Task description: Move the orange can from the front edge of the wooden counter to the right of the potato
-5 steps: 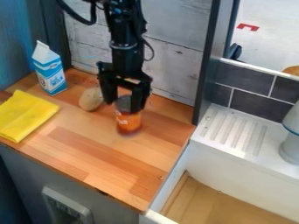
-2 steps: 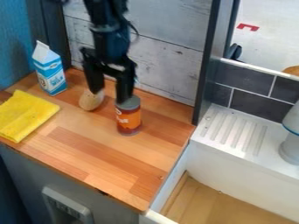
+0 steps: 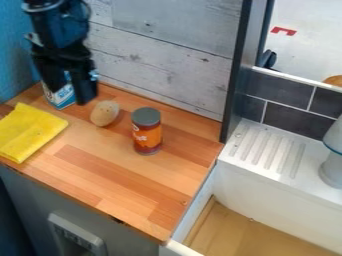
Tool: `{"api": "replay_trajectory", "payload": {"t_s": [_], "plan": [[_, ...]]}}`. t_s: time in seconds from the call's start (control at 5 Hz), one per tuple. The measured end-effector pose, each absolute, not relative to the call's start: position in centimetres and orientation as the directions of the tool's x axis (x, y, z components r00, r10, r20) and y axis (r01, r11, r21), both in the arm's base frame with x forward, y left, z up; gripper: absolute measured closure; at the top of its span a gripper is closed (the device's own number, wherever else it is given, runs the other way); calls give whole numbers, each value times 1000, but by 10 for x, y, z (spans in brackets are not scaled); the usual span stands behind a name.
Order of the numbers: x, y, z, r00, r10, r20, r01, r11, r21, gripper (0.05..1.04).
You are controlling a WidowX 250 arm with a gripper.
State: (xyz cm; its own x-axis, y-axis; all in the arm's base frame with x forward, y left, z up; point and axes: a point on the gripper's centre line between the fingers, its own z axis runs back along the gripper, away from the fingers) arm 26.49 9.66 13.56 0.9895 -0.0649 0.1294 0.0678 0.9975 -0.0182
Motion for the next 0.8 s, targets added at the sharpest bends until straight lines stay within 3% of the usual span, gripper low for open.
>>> {"api": "replay_trajectory", "payload": {"t_s": [0.2,0.4,0.8], "plan": [[256,135,130,994,-78,76,68,989,129,82],[252,169,128,996,-78,39,69,977,204,82],[238,228,134,1000,-15,-2,15,986,167,82]]}}
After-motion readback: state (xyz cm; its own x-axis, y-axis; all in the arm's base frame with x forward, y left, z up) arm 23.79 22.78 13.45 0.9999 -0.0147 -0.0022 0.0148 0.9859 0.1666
